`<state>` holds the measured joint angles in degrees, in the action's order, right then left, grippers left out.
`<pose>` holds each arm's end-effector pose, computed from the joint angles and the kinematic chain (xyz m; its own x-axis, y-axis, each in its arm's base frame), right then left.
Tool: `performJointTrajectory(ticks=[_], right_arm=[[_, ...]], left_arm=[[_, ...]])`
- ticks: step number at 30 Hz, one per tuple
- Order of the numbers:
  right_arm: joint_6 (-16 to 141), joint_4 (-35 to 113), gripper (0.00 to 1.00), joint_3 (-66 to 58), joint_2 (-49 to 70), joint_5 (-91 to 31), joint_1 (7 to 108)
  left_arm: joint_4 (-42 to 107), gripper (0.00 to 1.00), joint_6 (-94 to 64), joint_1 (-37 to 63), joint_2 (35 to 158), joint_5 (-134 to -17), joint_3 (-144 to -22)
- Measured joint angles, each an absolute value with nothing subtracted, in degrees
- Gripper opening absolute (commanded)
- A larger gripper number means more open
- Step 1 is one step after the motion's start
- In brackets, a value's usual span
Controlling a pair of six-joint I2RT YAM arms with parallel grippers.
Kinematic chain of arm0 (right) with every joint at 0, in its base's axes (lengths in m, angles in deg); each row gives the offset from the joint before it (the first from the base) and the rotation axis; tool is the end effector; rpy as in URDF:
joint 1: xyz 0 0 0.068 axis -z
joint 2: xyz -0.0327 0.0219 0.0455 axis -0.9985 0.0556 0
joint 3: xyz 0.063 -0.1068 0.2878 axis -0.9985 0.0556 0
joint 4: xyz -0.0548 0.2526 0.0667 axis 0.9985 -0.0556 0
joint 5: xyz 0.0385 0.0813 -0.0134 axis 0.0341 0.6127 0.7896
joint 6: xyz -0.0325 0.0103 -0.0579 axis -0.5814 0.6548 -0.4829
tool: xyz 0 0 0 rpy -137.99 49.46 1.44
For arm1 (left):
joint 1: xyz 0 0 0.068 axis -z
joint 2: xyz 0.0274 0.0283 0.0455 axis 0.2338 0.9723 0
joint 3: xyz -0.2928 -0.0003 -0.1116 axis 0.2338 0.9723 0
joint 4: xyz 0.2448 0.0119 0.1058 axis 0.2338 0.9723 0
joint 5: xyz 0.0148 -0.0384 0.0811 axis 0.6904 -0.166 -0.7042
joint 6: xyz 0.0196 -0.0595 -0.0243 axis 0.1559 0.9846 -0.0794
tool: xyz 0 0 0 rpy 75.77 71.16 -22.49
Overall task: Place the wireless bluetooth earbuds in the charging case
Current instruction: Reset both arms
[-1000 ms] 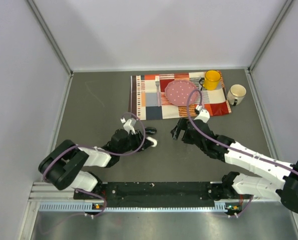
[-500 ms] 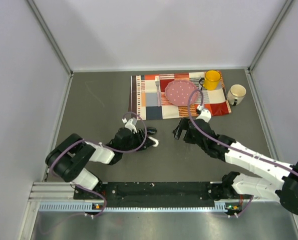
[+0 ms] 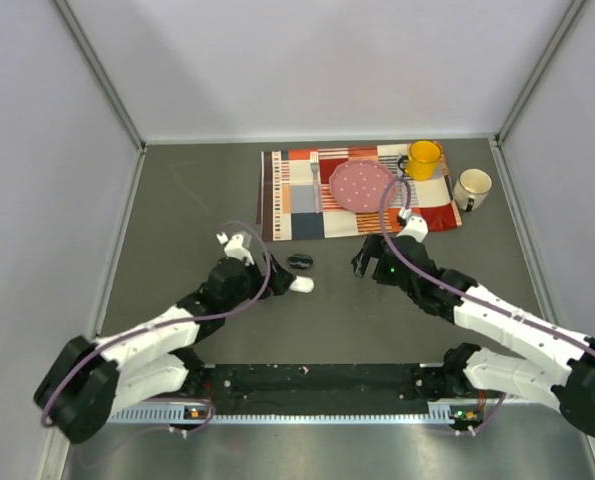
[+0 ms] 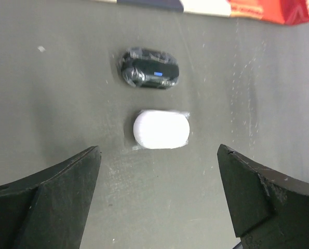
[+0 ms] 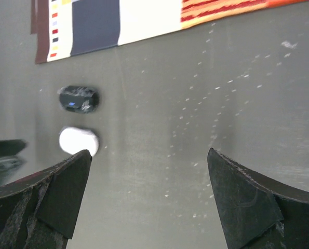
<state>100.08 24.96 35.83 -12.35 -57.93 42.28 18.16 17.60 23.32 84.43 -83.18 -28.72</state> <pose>0.1648 0.1363 0.2607 -0.6275 0.3105 -0.7140 -0.0333 0.9055 0.4231 0.1705 -0.1281 0.1900 -0.6968 -0.3515 -0.6252 0.1642 0.7704 -0.6161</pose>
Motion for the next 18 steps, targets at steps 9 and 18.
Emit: performJointTrajectory(ticks=[9,18], right_arm=[[92.39,22.56,0.97,38.82,-22.74,-53.47,64.05],[89.41,21.71,0.98,39.61,-20.11,-47.98,72.79]], left_arm=[[37.14,0.99,9.71,23.32,60.19,-98.13,-34.29],[49.70,0.99,7.35,23.32,54.34,-113.82,-39.10]])
